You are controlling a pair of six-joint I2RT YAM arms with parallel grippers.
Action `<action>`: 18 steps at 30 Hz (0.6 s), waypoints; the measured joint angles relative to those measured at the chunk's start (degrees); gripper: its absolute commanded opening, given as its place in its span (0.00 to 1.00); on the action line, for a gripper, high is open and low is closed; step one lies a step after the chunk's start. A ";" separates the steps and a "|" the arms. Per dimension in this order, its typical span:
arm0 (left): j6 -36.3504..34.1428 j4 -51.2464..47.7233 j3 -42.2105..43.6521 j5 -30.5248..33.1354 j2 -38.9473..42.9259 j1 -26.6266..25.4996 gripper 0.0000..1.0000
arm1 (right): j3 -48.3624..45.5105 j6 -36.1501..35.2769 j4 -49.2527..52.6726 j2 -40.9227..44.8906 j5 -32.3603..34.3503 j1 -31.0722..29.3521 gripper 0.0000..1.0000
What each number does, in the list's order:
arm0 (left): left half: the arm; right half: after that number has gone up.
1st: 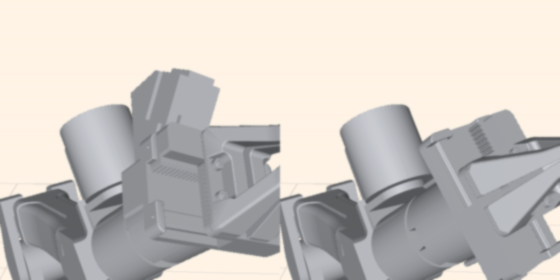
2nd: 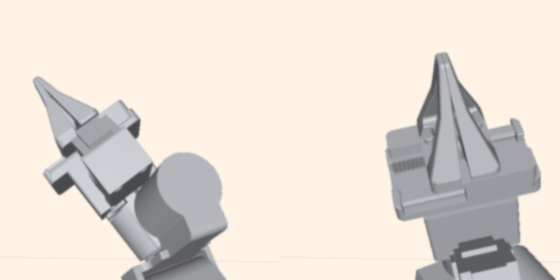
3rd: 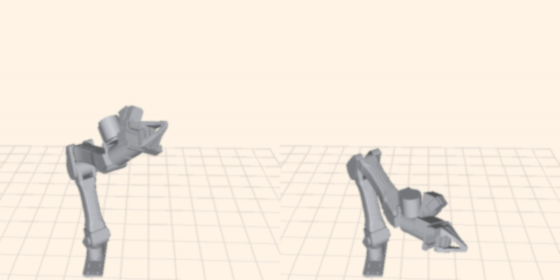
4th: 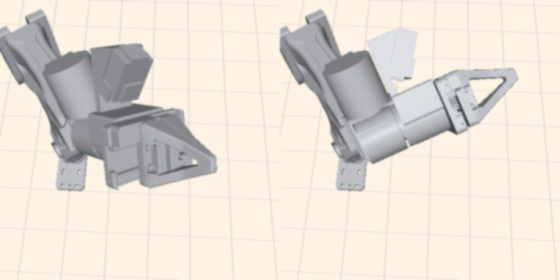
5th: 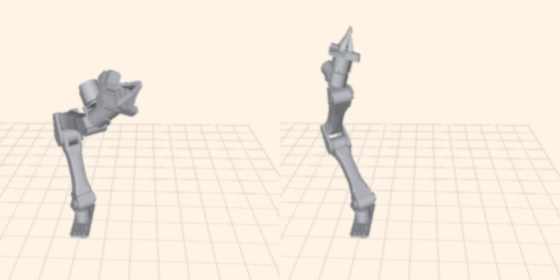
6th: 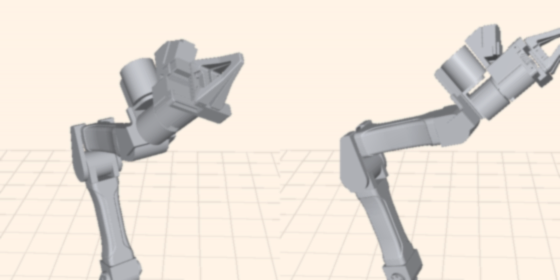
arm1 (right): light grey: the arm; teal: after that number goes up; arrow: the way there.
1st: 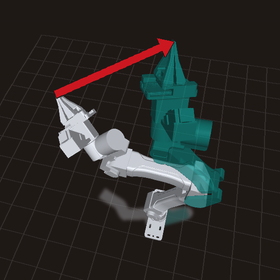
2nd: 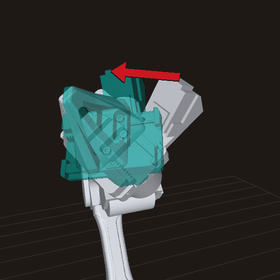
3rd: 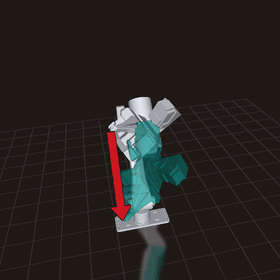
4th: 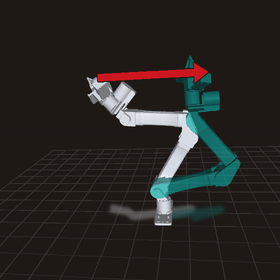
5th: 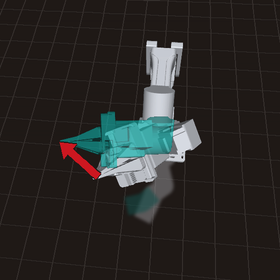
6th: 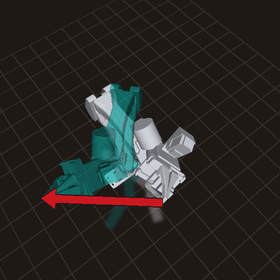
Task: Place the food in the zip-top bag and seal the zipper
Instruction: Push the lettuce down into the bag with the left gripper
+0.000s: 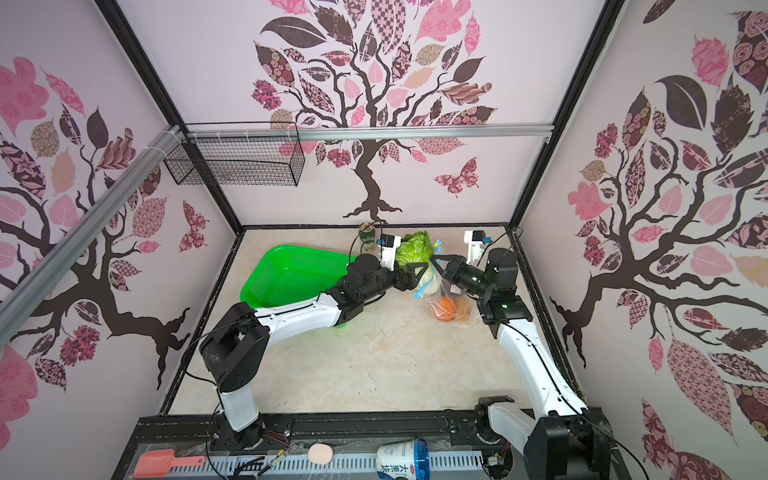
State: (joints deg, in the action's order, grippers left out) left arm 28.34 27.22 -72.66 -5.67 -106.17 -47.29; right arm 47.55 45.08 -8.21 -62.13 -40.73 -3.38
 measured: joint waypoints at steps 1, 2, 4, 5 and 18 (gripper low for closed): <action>0.48 0.00 -0.11 -0.31 0.00 0.00 0.55 | 0.00 -0.07 0.00 0.00 0.00 -0.09 0.00; 0.72 0.04 -0.15 -0.55 0.00 0.00 0.50 | 0.00 -0.09 -0.04 0.00 0.02 -0.24 0.00; 1.09 -0.11 -0.15 -0.98 0.00 0.07 0.44 | 0.00 -0.11 -0.04 -0.11 0.04 -0.66 0.00; 1.27 -0.26 -0.15 -1.09 0.00 0.07 0.40 | 0.00 -0.11 -0.04 -0.28 0.13 -0.96 0.00; 1.14 -7.89 1.64 2.40 10.86 2.84 0.27 | 5.64 0.96 1.20 -4.17 6.08 -8.17 0.00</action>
State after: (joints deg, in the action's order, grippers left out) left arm 29.47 19.33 -71.02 -3.27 -95.31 -44.45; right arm 53.19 46.04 -7.01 -66.30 -34.65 -11.55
